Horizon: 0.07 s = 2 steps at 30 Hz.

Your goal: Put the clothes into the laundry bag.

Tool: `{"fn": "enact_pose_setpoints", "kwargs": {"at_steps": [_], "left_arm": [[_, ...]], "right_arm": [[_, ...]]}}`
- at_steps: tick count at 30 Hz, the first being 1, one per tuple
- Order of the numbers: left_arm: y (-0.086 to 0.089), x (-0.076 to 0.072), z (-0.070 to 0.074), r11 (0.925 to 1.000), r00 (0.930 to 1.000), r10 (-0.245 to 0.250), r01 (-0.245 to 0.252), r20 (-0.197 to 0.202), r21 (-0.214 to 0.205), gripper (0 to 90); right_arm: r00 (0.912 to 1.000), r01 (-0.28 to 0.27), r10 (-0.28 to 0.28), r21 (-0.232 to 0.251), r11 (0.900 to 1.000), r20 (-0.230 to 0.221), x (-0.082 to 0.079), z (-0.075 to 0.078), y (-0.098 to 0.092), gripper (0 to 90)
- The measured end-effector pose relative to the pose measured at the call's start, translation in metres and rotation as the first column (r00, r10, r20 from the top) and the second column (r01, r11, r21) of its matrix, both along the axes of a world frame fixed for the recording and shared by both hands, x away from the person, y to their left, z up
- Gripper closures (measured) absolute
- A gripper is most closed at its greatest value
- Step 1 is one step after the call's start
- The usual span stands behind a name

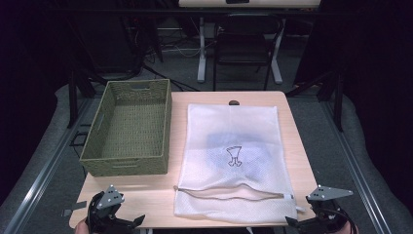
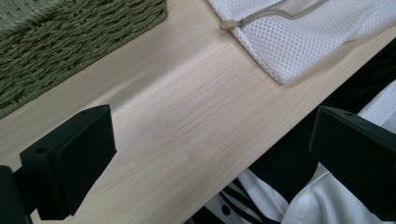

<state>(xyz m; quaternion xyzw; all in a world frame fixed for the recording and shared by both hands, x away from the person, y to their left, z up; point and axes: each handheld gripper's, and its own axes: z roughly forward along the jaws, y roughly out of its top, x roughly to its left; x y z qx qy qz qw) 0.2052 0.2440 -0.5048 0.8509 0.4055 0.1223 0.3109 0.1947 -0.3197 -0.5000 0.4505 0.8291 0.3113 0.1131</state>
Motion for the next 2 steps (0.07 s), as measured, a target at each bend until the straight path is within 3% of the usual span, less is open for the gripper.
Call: {"fn": "enact_pose_setpoints", "kwargs": {"at_steps": [2], "left_arm": [[0.0003,0.0000,-0.0002,1.0000,1.0000,-0.005,0.005,0.005,-0.003,0.2]], "right_arm": [[1.0000,-0.008,0.008,-0.009,0.9999,-0.001,0.0008,-0.0004,0.0006,0.0]]}}
